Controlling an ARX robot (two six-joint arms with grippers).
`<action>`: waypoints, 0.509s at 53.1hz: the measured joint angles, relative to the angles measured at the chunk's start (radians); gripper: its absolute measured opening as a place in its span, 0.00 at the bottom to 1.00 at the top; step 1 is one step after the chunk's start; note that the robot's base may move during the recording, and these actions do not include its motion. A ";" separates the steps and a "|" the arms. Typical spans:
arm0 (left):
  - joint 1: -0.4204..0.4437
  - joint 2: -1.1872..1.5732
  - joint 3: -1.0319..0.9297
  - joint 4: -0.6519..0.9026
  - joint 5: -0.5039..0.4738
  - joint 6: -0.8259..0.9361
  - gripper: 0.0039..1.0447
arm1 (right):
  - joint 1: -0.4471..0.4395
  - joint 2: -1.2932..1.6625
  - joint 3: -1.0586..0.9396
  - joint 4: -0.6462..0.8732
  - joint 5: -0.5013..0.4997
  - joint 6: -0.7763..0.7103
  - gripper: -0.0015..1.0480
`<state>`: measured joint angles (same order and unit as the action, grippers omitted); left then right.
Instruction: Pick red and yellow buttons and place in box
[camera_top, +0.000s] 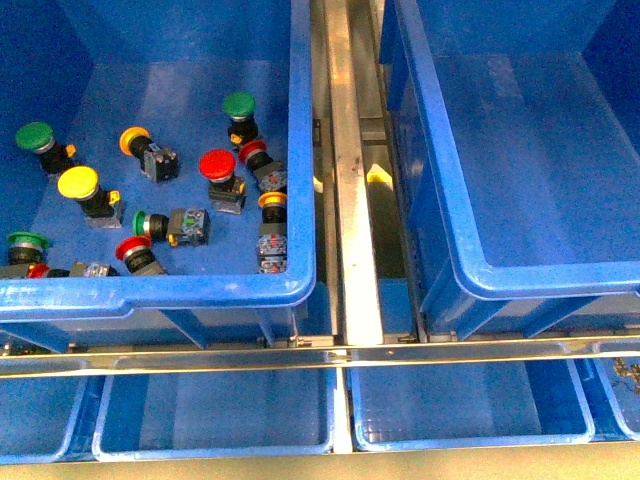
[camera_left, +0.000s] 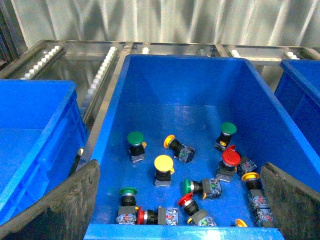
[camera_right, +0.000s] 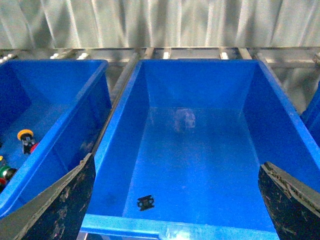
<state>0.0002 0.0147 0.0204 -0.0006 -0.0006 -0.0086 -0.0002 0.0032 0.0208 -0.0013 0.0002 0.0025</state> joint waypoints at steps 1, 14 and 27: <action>0.000 0.000 0.000 0.000 0.000 0.000 0.93 | 0.000 0.000 0.000 0.000 0.000 0.000 0.94; 0.134 0.346 0.192 -0.365 0.154 -0.113 0.93 | 0.000 0.000 0.000 0.000 -0.002 0.000 0.94; 0.306 0.928 0.409 -0.160 0.368 0.126 0.93 | 0.000 0.000 0.000 0.000 0.000 0.000 0.94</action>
<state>0.3065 0.9424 0.4297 -0.1604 0.3676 0.1169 -0.0002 0.0032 0.0208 -0.0013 0.0006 0.0025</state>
